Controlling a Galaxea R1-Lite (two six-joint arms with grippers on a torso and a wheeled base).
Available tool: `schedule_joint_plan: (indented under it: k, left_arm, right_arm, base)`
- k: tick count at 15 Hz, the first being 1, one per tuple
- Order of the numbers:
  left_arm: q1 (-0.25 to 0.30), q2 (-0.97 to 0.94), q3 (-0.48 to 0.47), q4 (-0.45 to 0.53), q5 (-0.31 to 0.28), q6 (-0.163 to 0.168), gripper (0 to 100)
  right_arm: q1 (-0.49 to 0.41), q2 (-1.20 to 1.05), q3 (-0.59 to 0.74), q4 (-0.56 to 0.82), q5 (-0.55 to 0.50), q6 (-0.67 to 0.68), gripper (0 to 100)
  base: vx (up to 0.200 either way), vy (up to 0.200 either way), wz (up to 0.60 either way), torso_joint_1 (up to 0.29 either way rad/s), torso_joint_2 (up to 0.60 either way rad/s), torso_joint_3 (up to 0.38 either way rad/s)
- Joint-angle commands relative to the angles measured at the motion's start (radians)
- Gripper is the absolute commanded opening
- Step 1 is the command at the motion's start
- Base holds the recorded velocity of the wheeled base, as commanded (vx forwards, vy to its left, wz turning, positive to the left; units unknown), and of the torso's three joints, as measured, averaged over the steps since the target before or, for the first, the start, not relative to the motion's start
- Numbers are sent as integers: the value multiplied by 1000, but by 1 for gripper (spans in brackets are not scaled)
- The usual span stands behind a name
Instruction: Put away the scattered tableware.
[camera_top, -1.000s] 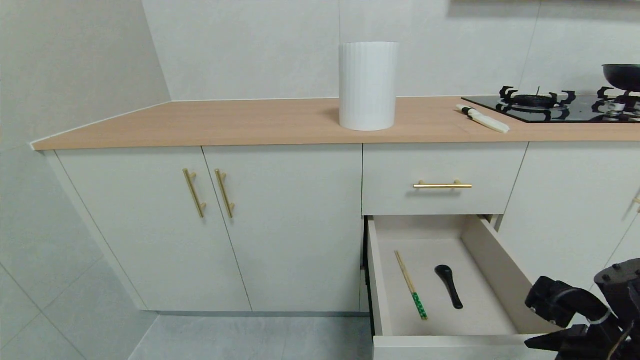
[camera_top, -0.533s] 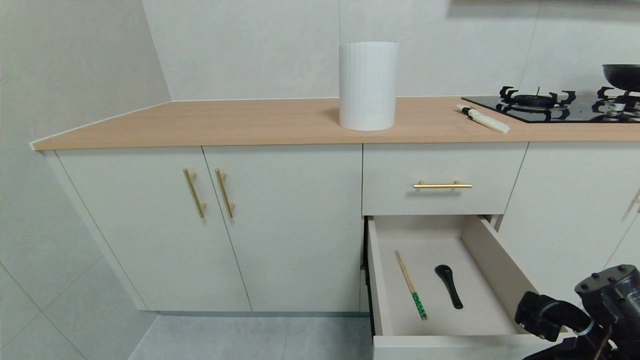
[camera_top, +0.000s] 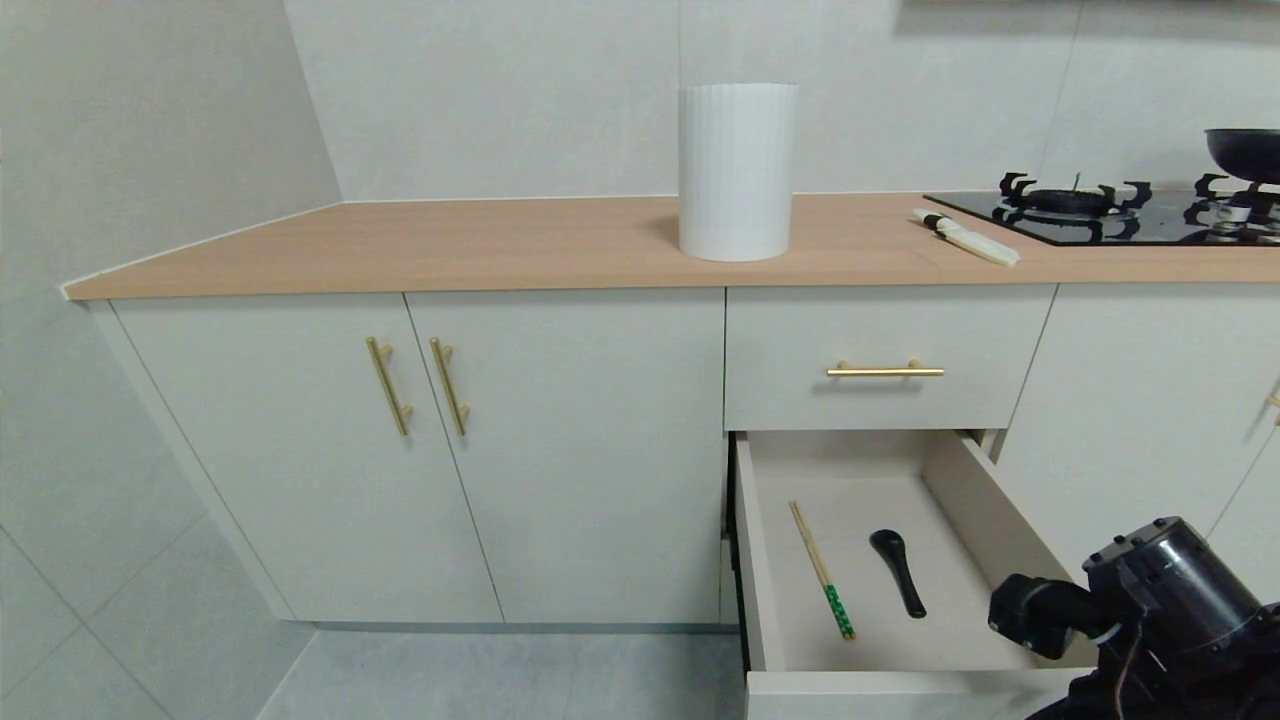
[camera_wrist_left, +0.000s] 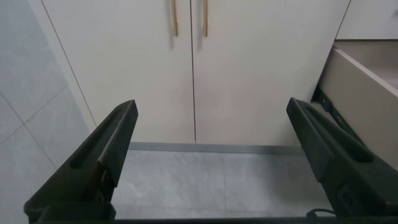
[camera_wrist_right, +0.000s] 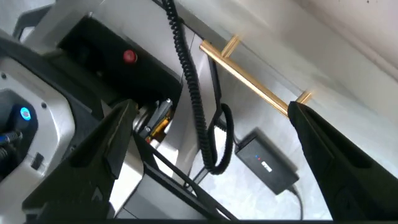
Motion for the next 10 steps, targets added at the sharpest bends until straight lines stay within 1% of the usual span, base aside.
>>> schedule_joint_plan:
  k: [1,4,6,10]
  left_arm:
    - [0,0,0,0,0,0,100]
    - [0,0,0,0,2,0,100]
    - [0,0,0,0,0,0,100]
    - [0,0,0,0,0,0,100]
  right_arm:
    - [-18,18,-18,-5,-13,4,100]
    - [-18,21,-41,-29,-38,77,100]
    - [-19,42,-44,-31,-69,82,100]
    - [-26,74,-50,-38,-76,82,100]
  base:
    - [0,0,0,0,0,0]
    - [0,0,0,0,0,0]
    - [0,0,0,0,0,0]
    - [0,0,0,0,0,0]
